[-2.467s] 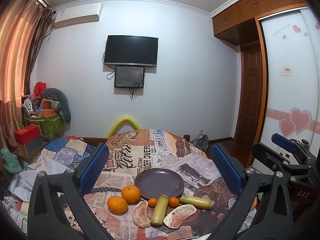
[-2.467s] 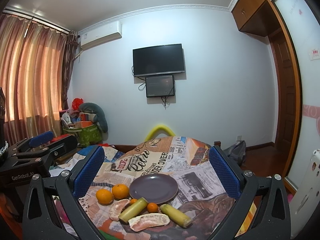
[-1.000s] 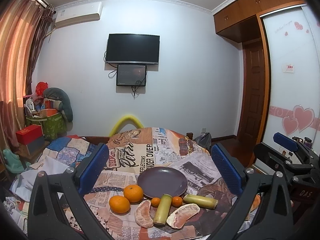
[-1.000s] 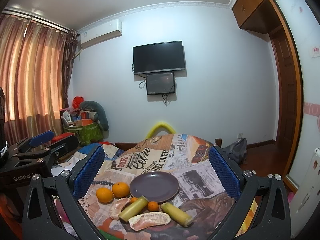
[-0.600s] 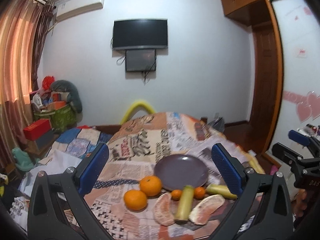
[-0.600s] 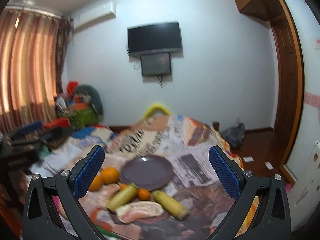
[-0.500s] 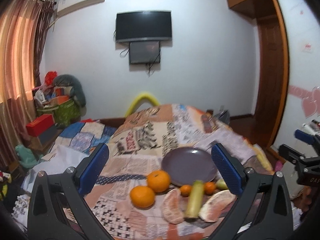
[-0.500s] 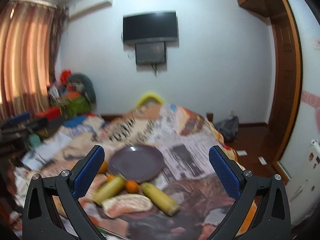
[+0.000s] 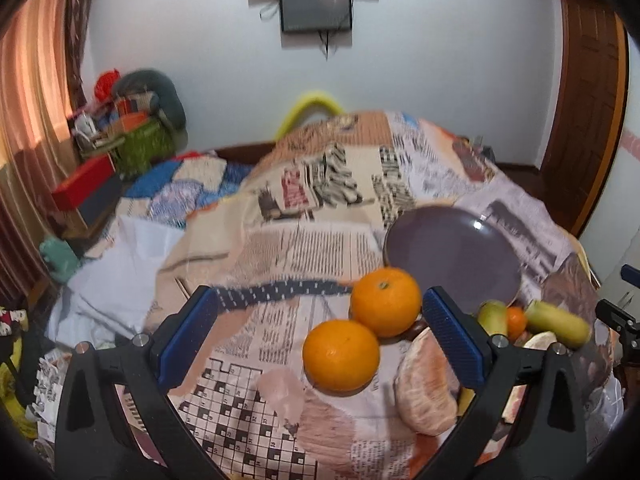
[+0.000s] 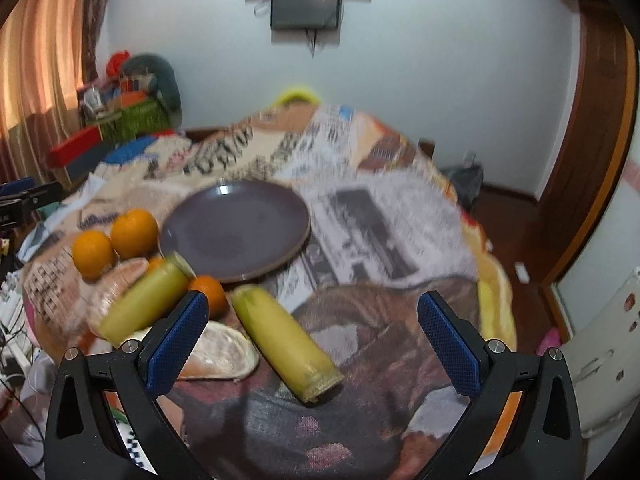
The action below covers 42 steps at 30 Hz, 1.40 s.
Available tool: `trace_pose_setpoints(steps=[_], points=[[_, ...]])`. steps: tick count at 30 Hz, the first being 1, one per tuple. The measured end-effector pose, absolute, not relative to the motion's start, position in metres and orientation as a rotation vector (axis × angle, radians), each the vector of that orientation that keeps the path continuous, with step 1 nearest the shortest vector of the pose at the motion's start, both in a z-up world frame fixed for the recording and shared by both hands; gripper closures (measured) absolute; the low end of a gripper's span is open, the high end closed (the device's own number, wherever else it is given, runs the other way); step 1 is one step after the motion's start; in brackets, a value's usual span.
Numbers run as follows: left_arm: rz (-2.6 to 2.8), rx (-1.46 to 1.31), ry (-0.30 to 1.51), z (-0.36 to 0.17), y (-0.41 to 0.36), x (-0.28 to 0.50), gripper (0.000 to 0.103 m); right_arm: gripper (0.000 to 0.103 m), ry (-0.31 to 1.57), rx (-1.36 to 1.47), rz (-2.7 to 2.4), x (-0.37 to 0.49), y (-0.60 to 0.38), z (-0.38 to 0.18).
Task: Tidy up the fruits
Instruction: 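Grasp a large orange with the left tool while the right tool grasps a yellow cylinder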
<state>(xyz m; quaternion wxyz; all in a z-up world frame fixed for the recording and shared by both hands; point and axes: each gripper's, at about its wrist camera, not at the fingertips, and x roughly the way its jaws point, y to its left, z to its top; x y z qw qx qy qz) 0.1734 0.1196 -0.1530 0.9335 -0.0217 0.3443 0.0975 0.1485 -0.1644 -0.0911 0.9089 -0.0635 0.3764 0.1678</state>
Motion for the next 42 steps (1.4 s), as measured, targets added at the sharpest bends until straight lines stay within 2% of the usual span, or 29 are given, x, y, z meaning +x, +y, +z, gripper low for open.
trace_pose_setpoints(steps=[7,10,11,12,14,20,27,29,34,40,42], points=[[0.135,-0.071,0.815,-0.189,0.126,0.191,0.000,0.000,0.867,-0.151,0.391,0.163,-0.154,-0.120],[0.112,-0.071,0.843,-0.199,0.124,0.197,0.000,0.007,0.894,-0.152,0.411,0.168,-0.152,-0.128],[0.108,-0.072,0.851,-0.202,0.124,0.198,0.000,0.013,0.910,-0.151,0.423,0.171,-0.152,-0.131],[0.101,-0.073,0.861,-0.205,0.123,0.200,0.002,0.019,0.922,-0.150,0.433,0.172,-0.151,-0.133],[0.089,-0.077,0.886,-0.212,0.124,0.203,0.008,0.025,0.944,-0.132,0.458,0.176,-0.152,-0.138],[0.072,-0.097,0.932,-0.227,0.126,0.209,0.013,0.028,0.969,-0.114,0.521,0.184,-0.152,-0.140],[0.071,-0.114,0.955,-0.238,0.127,0.209,0.018,0.050,0.992,-0.052,0.584,0.189,-0.157,-0.140],[0.077,-0.109,0.960,-0.241,0.127,0.208,0.019,0.053,0.983,-0.048,0.571,0.190,-0.160,-0.136],[0.063,-0.150,0.974,-0.245,0.132,0.210,0.027,0.054,0.964,-0.022,0.525,0.198,-0.174,-0.134],[0.049,-0.152,0.970,-0.245,0.128,0.211,0.037,0.054,1.026,-0.014,0.596,0.195,-0.165,-0.143],[0.050,-0.145,0.977,-0.245,0.127,0.212,0.037,0.052,1.019,-0.044,0.590,0.193,-0.160,-0.146]])
